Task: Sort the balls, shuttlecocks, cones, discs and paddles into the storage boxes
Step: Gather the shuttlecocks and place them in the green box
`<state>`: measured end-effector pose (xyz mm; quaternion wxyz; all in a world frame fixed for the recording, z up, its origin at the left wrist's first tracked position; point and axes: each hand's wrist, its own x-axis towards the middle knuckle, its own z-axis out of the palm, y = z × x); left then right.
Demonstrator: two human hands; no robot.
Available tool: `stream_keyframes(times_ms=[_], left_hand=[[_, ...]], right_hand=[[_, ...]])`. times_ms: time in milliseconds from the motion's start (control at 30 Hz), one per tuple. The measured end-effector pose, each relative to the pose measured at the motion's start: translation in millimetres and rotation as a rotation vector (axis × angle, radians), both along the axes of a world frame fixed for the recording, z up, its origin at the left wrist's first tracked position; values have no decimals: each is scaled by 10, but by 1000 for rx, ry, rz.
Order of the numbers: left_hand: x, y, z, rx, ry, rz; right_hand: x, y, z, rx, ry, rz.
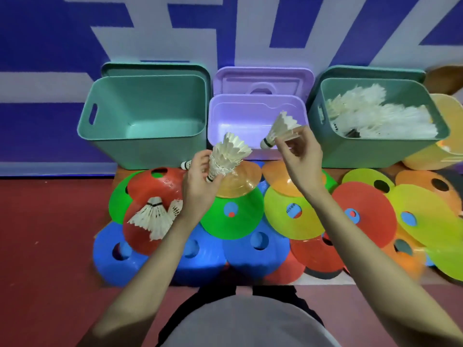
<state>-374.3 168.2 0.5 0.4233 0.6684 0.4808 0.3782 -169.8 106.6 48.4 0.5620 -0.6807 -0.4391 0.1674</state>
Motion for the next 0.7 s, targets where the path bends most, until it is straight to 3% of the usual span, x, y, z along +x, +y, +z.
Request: stream_keyframes(times_ms=[267, 533, 700], left_hand=[[1106, -105, 197, 67, 77, -181], [2268, -252, 448, 178, 140, -388], [3038, -193, 622, 249, 181, -475]], right_hand=[[831, -462, 116, 86, 57, -72], [1743, -709, 35, -62, -89, -67], [2422, -821, 74, -68, -65, -141]])
